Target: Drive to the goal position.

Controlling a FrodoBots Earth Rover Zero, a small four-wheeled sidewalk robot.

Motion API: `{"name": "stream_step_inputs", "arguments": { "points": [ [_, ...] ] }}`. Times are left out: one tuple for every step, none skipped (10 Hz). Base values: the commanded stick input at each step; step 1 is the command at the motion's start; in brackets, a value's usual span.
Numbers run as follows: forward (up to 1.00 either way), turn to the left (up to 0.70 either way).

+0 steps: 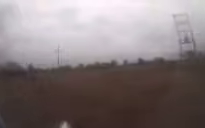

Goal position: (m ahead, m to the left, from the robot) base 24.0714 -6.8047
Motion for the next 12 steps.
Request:
{"name": "stream_step_inputs", "arguments": {
  "points": [
    [0.7, 0.0],
    [0.7, 0.0],
    [0.7, 0.0],
    [0.7, 0.0],
    [0.7, 0.0],
    [0.7, 0.0],
    [0.7, 0.0],
    [0.7, 0.0],
    [0.7, 0.0],
    [0.7, -0.2],
    [0.7, -0.35],
    [0.7, -0.33]
  ]
}}
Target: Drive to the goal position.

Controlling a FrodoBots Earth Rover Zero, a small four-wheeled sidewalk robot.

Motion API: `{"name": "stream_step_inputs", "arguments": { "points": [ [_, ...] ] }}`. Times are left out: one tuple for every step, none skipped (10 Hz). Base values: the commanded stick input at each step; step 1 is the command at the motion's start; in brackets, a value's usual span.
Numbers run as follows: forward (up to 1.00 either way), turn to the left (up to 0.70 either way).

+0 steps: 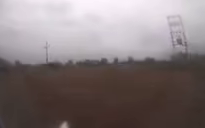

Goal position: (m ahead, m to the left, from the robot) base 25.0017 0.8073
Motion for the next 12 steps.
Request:
{"name": "stream_step_inputs", "arguments": {
  "points": [
    [0.7, -0.2],
    [0.7, -0.08],
    [0.7, -0.01],
    [0.7, 0.0],
    [0.7, 0.0],
    [0.7, 0.0],
    [0.7, 0.0],
    [0.7, 0.0],
    [0.7, 0.0],
    [0.7, 0.0],
    [0.7, 0.0],
    [0.7, 0.0]
  ]
}}
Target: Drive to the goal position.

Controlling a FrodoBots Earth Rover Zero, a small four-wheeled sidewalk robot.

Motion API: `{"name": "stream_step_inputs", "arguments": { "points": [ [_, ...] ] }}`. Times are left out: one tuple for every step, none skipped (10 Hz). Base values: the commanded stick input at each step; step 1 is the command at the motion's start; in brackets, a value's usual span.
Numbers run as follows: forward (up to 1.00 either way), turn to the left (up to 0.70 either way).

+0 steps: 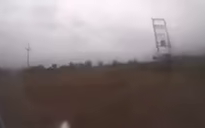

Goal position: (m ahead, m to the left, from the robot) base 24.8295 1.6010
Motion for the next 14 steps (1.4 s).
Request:
{"name": "stream_step_inputs", "arguments": {
  "points": [
    [0.7, 0.0],
    [0.7, 0.0],
    [0.7, 0.0],
    [0.7, 0.0],
    [0.7, 0.0],
    [0.7, 0.0],
    [0.7, 0.0],
    [0.7, 0.0],
    [0.7, 0.0],
    [0.7, 0.0],
    [0.7, 0.0],
    [0.7, -0.07],
    [0.7, -0.35],
    [0.7, -0.35]
  ]
}}
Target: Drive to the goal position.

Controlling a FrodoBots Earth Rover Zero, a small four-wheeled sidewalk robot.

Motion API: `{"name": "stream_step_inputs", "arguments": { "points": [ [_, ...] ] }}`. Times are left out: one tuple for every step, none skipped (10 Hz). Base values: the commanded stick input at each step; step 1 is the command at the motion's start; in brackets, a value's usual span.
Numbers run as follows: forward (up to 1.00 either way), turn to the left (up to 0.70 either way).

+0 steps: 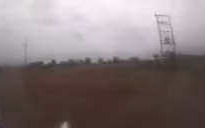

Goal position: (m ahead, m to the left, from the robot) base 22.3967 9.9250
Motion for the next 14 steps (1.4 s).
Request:
{"name": "stream_step_inputs", "arguments": {
  "points": [
    [0.7, -0.35],
    [0.7, -0.35],
    [0.7, -0.35],
    [0.7, -0.35],
    [0.7, -0.35],
    [0.7, -0.35],
    [0.7, -0.35],
    [0.7, -0.35],
    [0.7, -0.35],
    [0.7, -0.35],
    [0.7, -0.35],
    [0.7, -0.35],
    [0.7, -0.35],
    [0.7, -0.35]
  ]
}}
